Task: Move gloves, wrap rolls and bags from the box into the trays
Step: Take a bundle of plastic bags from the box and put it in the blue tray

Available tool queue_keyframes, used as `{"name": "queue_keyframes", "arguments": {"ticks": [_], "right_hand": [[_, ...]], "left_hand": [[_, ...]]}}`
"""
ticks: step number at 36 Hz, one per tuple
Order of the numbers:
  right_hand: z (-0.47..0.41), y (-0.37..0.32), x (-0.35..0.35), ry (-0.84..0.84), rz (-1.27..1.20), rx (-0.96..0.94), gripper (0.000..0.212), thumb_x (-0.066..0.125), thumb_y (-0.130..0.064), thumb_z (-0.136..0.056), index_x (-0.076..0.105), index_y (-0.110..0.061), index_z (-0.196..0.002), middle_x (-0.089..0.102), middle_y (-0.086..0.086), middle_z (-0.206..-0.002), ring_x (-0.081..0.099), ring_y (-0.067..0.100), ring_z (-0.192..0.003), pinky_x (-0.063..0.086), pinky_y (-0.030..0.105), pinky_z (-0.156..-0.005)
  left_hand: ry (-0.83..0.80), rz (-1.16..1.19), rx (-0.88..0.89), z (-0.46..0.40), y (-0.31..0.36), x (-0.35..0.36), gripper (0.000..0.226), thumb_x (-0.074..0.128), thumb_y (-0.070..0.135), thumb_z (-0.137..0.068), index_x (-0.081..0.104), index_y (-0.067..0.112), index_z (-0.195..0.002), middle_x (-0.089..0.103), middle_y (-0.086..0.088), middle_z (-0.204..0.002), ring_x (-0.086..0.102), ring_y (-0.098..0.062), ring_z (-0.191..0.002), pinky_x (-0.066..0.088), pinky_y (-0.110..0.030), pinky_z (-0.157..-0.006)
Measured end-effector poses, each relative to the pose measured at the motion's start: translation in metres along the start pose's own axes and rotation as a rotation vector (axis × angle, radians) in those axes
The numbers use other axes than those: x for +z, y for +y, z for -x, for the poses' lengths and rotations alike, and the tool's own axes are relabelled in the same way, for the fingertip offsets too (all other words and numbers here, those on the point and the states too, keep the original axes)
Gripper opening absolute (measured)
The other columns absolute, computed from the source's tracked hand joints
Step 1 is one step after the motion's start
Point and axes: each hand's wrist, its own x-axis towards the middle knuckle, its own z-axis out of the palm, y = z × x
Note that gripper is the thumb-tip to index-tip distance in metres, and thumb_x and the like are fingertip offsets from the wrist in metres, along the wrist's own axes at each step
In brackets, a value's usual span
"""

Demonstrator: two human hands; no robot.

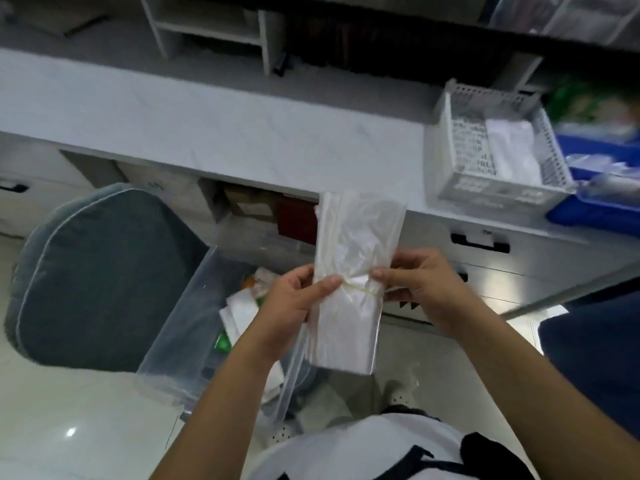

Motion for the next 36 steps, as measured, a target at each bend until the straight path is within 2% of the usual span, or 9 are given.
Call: {"name": "queue_keyframes", "arguments": {"ticks": [4,7,12,18,21,24,29,32,36], "right_hand": [[0.008,-0.004,-0.053,0.052,-0.047,-0.017,0.012,0.068,0.004,-0.081,0.073,-0.002,-0.090,0.075,0.002,-0.072,0.070,0.014,-0.062,0.053,0.022,-0.052],[0.013,-0.002,-0.101,0.104,-0.102,-0.015,0.015,0.067,0.005,-0.081,0.072,0.001,-0.095,0.075,0.003,-0.076,0.070,0.014,-0.065,0.053,0.022,-0.054],[0.021,0.003,-0.196,0.204,-0.198,-0.004,0.017,0.068,0.005,-0.082,0.072,0.001,-0.098,0.077,0.008,-0.088,0.073,0.019,-0.076,0.057,0.026,-0.063],[0.025,0.003,-0.307,0.293,-0.228,-0.008,0.019,0.070,0.004,-0.080,0.073,-0.001,-0.099,0.077,0.009,-0.090,0.074,0.021,-0.079,0.057,0.027,-0.064],[0.027,-0.002,-0.350,0.308,-0.223,-0.038,0.019,0.069,0.004,-0.081,0.073,-0.001,-0.098,0.077,0.009,-0.090,0.074,0.021,-0.079,0.057,0.027,-0.065],[0.028,-0.008,-0.379,0.324,-0.230,-0.071,0.019,0.070,0.003,-0.081,0.073,-0.004,-0.099,0.077,0.004,-0.087,0.074,0.015,-0.075,0.055,0.022,-0.060],[0.026,-0.009,-0.406,0.370,-0.314,-0.106,0.017,0.070,0.002,-0.082,0.073,-0.004,-0.098,0.077,0.005,-0.086,0.073,0.015,-0.072,0.054,0.021,-0.057],[0.023,-0.006,-0.418,0.421,-0.360,-0.100,0.017,0.071,0.001,-0.081,0.073,-0.004,-0.098,0.077,0.007,-0.088,0.073,0.019,-0.076,0.056,0.025,-0.060],[0.018,-0.006,-0.439,0.453,-0.427,-0.058,0.023,0.075,-0.006,-0.079,0.071,-0.007,-0.101,0.075,0.007,-0.097,0.073,0.023,-0.090,0.061,0.034,-0.070]], "left_hand": [[-0.037,-0.065,0.001,-0.021,0.006,0.056,0.034,0.072,0.021,-0.080,0.069,0.009,-0.112,0.075,-0.010,-0.106,0.072,-0.027,-0.096,0.059,-0.038,-0.080],[-0.067,-0.106,-0.012,-0.041,0.005,0.106,0.029,0.069,0.017,-0.085,0.069,0.007,-0.112,0.075,-0.012,-0.105,0.072,-0.029,-0.095,0.060,-0.040,-0.081],[-0.150,-0.202,-0.052,-0.079,-0.004,0.191,0.035,0.071,0.018,-0.084,0.067,0.008,-0.118,0.074,-0.012,-0.110,0.070,-0.032,-0.101,0.056,-0.048,-0.090],[-0.248,-0.250,-0.075,-0.122,-0.014,0.291,0.038,0.070,0.009,-0.083,0.066,0.007,-0.120,0.073,-0.015,-0.113,0.069,-0.034,-0.105,0.055,-0.044,-0.090],[-0.284,-0.296,-0.084,-0.138,-0.013,0.331,0.038,0.070,0.010,-0.084,0.066,0.011,-0.122,0.072,-0.013,-0.115,0.068,-0.034,-0.107,0.054,-0.048,-0.092],[-0.323,-0.329,-0.092,-0.150,-0.011,0.362,0.039,0.068,0.010,-0.085,0.066,0.015,-0.123,0.071,-0.011,-0.118,0.067,-0.032,-0.109,0.053,-0.050,-0.093],[-0.373,-0.288,-0.140,-0.167,-0.010,0.396,0.038,0.067,0.006,-0.085,0.067,0.012,-0.122,0.069,-0.016,-0.121,0.066,-0.034,-0.111,0.054,-0.043,-0.089],[-0.392,-0.266,-0.158,-0.181,-0.008,0.410,0.039,0.067,0.004,-0.085,0.067,0.009,-0.123,0.068,-0.018,-0.122,0.066,-0.034,-0.111,0.054,-0.038,-0.087],[-0.468,-0.239,-0.164,-0.203,-0.006,0.425,0.045,0.067,0.004,-0.085,0.061,0.007,-0.129,0.064,-0.021,-0.128,0.060,-0.038,-0.119,0.049,-0.047,-0.098]]}}
